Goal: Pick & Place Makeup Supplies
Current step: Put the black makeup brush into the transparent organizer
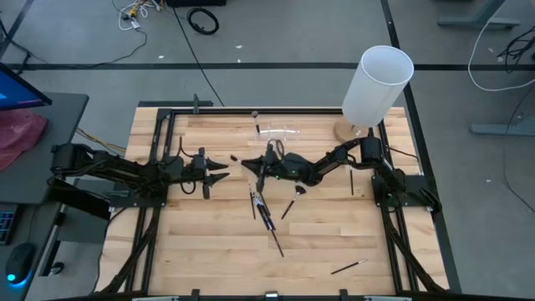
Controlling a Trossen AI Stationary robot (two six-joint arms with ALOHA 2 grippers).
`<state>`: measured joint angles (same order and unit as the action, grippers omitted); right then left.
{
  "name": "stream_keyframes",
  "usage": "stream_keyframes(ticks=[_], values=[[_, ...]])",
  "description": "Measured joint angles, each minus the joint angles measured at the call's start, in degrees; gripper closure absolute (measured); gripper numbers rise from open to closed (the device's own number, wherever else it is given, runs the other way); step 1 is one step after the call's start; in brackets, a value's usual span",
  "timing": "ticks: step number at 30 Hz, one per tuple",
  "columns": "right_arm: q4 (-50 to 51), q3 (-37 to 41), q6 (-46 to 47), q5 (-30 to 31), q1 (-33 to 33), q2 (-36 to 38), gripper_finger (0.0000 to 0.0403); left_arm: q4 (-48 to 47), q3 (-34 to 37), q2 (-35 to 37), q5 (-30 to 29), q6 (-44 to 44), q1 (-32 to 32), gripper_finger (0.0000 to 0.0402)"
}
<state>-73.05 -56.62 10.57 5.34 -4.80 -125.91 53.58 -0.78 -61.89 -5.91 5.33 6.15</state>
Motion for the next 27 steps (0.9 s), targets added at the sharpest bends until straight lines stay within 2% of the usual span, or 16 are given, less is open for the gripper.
stream_keyframes(ticks=[6,12,16,21,27], values=[[-17.08,-0.09,2.50,-5.36,0.02,0.19,0.0396,1.98,0.00,0.00,0.62,-0.37,0.00,0.0266],[-16.91,-2.89,2.23,-9.75,1.18,1.46,0.0396,11.20,-0.02,-1.44,1.28,-2.59,-0.02,0.0266],[-16.59,-5.94,1.17,-11.43,2.43,1.42,0.0396,15.99,-0.98,-6.02,1.57,-1.44,-0.02,0.0266],[-16.05,-7.34,-1.18,-11.49,3.21,1.42,0.0395,16.84,-7.84,-14.05,10.04,-1.46,-0.04,0.0258],[-15.84,-7.34,-0.99,-11.42,3.15,1.40,0.0395,16.87,-16.35,-23.21,18.32,-2.62,0.00,0.0201]])
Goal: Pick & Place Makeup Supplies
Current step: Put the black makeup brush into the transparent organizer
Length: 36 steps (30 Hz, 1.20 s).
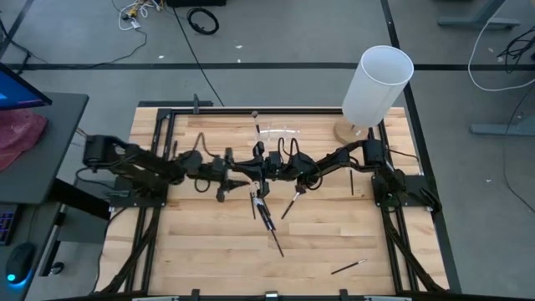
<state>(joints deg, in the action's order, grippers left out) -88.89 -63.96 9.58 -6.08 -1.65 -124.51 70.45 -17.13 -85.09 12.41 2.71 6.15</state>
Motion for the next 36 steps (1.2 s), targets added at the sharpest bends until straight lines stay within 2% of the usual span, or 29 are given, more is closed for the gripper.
stream_keyframes(ticks=[4,8,18,25,30,36], values=[[-0.02,0.22,-0.09,0.02,0.07,0.00,0.0395,1.10,-2.34,-3.00,-0.01,0.38,-0.04,0.0177],[-0.92,1.09,-0.22,-0.01,0.09,0.00,0.0395,4.17,-2.23,-3.24,-1.41,0.64,-0.12,0.0185],[-1.28,1.88,-0.39,0.03,0.22,0.11,0.0395,6.93,-2.16,-3.28,-5.00,0.69,-1.49,0.0278],[-0.79,1.94,-0.02,0.24,0.22,0.09,0.0392,7.16,-2.20,-3.28,-4.80,0.27,-2.28,0.0383],[1.90,2.31,1.17,-0.22,0.22,0.04,0.0372,3.94,-2.25,-3.15,-5.22,0.38,-3.16,0.0387],[7.55,6.51,5.77,-1.47,-0.48,0.57,0.0321,-5.45,-2.38,-3.13,-9.61,1.17,-3.21,0.0391]])
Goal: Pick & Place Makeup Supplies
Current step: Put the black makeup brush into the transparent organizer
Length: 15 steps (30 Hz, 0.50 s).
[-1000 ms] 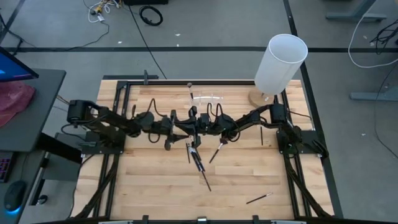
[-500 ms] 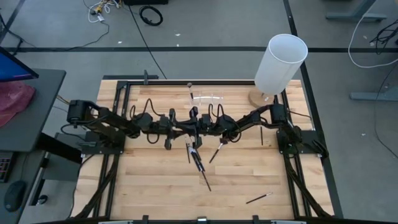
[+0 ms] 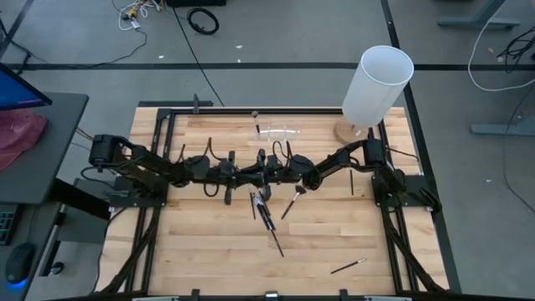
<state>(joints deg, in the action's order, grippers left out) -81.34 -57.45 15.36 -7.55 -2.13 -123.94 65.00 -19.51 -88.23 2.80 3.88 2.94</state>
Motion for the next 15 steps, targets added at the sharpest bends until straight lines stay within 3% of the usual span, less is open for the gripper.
stream_keyframes(ticks=[7,15], values=[[12.88,10.20,-0.35,0.88,-0.31,9.51,0.0248,-10.02,-0.02,0.02,-3.51,0.45,0.14,0.0391],[46.37,10.00,-7.88,13.41,0.46,24.14,0.0218,-17.97,-0.02,0.02,-5.96,2.97,0.15,0.0390]])
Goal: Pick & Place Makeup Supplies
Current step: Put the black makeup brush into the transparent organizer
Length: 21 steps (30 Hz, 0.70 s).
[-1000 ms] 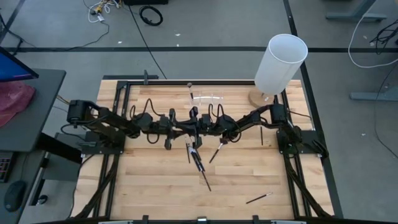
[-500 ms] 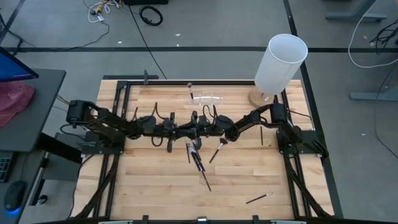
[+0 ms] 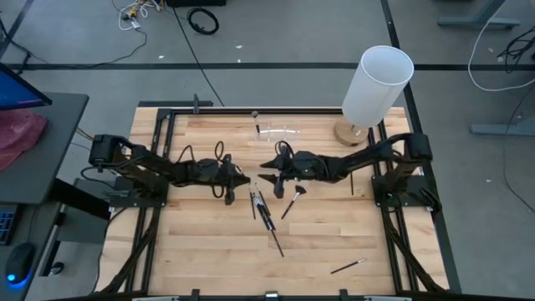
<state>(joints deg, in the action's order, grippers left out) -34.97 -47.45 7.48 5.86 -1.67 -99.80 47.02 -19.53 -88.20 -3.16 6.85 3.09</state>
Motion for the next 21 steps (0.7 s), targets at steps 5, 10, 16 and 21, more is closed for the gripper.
stream_keyframes(ticks=[5,10,16,21], values=[[3.23,-4.69,-1.86,-0.93,0.04,-0.25,0.0218,0.08,-0.34,0.00,-0.06,-0.05,0.00,0.0389],[5.64,-9.34,-4.84,-1.48,0.20,-2.62,0.0218,0.07,-1.37,0.00,-0.06,-0.76,0.00,0.0388],[6.96,-13.35,-5.85,-3.28,0.33,-4.83,0.0218,0.05,-1.68,0.00,-0.06,-1.51,0.00,0.0387],[6.44,-14.57,-6.94,-3.47,0.74,-6.11,0.0233,0.13,-1.68,-0.04,-0.06,-1.51,0.00,0.0386]])
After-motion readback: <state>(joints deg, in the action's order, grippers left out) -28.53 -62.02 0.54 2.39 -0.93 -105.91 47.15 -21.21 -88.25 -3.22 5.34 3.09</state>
